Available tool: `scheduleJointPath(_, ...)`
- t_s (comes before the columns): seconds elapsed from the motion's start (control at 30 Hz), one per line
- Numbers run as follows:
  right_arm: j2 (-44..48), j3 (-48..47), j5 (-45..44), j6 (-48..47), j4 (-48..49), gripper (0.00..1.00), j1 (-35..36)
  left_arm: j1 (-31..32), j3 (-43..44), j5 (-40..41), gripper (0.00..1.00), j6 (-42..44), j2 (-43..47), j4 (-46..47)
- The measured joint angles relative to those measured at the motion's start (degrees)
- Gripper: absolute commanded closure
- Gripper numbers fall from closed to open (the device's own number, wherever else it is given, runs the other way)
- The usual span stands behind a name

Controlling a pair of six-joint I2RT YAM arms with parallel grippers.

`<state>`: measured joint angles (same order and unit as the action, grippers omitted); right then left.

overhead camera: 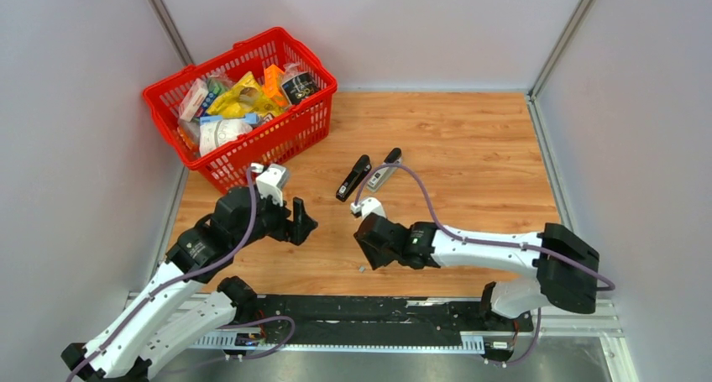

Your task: Unload the staples from the stapler

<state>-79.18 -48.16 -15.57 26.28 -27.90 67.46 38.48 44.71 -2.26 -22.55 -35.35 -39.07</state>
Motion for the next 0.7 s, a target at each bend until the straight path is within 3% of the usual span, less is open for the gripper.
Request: scheduleJointPath(0.7,-14.93,-4.09,3.17,-3.67,5.14,0.46,6.69,0.0,2.1,5.4,0.12,1.03,3.82,-4.48)
